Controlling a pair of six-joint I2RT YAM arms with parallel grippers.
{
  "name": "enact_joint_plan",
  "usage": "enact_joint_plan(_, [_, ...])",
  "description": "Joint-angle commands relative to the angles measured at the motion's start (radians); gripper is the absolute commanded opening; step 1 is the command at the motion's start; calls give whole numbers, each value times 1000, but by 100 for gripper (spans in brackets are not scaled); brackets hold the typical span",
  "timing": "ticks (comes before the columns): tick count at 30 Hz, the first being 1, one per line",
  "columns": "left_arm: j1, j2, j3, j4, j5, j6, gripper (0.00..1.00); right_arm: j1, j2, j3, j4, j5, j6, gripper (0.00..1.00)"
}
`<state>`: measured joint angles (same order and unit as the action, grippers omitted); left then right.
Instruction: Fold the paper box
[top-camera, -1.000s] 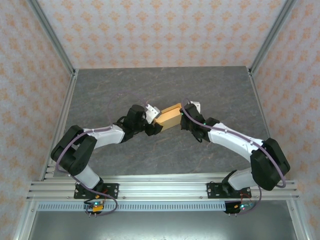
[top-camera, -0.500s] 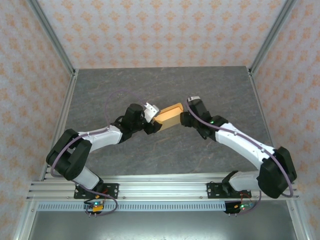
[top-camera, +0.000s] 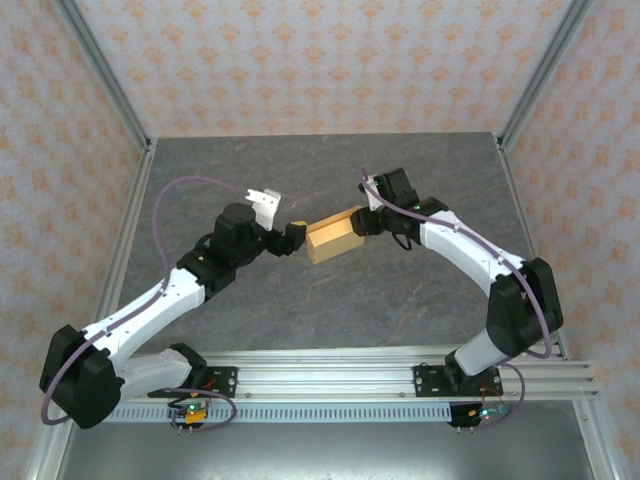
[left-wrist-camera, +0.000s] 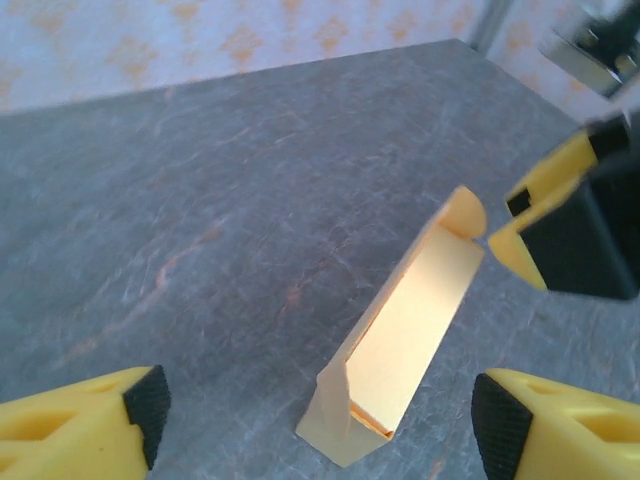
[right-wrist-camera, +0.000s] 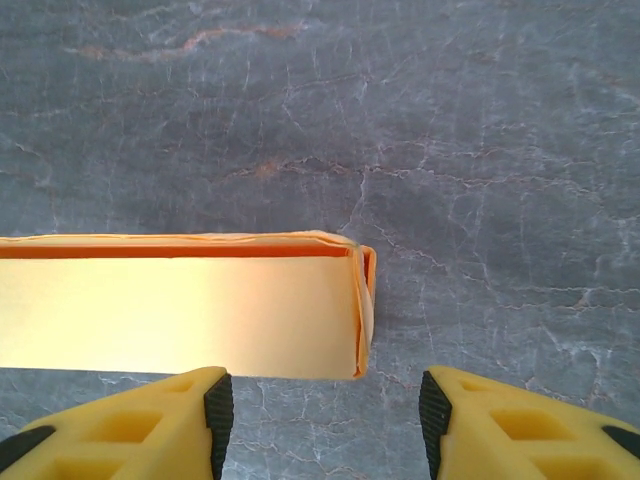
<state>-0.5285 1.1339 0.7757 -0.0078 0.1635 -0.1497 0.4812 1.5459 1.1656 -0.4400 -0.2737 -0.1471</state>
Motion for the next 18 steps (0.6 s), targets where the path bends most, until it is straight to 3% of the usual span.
enact_joint_plan(1, [-16,37,8,-133,-100,-178,78,-5,20,50,-27,21,-57,54])
enact_joint_plan(11, [-152,110,30,-125,-235,-215,75,-12,107,106,-39,15,-75,50])
enact_joint_plan(18, [-175,190,85,-133,-283,-271,58,-10,141,115,-17,26,-26,33])
